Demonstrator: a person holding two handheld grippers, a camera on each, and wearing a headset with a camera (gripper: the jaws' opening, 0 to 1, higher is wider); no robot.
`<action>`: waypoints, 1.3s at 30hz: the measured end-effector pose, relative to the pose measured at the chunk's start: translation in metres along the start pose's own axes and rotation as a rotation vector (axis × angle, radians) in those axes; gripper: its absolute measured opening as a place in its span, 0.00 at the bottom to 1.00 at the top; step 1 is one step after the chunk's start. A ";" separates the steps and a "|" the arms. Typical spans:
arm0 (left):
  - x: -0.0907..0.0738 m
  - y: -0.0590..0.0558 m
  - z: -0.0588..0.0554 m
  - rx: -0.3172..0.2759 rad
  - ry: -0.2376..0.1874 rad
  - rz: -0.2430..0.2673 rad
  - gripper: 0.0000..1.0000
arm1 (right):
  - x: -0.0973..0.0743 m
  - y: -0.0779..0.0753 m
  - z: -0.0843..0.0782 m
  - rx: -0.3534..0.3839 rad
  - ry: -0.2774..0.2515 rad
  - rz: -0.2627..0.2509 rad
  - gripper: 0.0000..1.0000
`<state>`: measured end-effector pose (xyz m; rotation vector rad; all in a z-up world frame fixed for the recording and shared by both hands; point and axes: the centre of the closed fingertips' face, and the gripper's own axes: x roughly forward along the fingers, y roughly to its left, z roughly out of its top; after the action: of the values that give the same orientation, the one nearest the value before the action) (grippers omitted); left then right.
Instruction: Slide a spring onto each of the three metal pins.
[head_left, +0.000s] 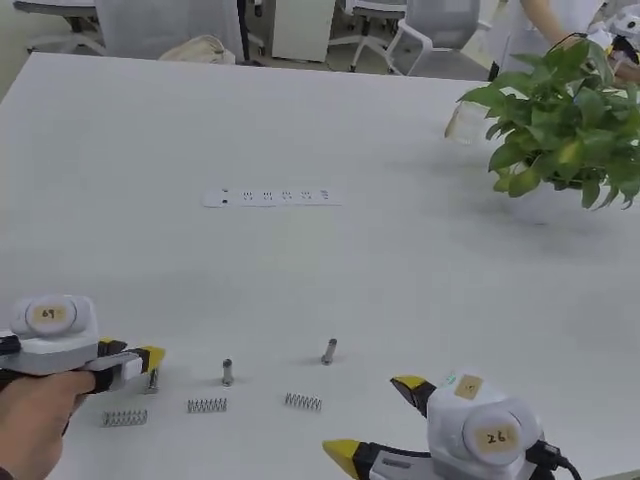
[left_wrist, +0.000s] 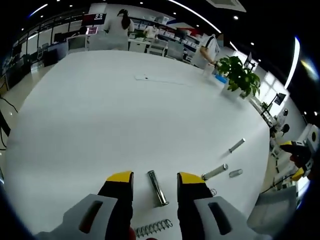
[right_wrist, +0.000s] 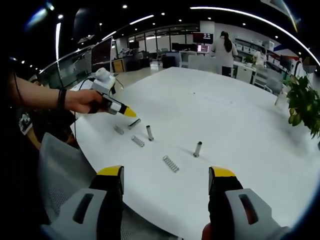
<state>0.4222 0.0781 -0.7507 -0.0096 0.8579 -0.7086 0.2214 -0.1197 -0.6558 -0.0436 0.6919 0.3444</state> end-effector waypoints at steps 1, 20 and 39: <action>0.001 0.000 -0.002 -0.002 0.005 0.000 0.28 | 0.000 0.000 0.000 0.000 0.000 0.000 0.68; 0.025 -0.003 -0.016 -0.028 0.076 0.034 0.16 | -0.001 -0.005 -0.003 0.009 0.009 -0.010 0.67; 0.029 0.006 -0.016 0.125 0.126 0.164 0.00 | 0.001 -0.004 -0.001 0.011 0.002 -0.004 0.67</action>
<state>0.4272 0.0700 -0.7825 0.2169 0.9217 -0.6118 0.2229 -0.1235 -0.6578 -0.0349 0.6958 0.3370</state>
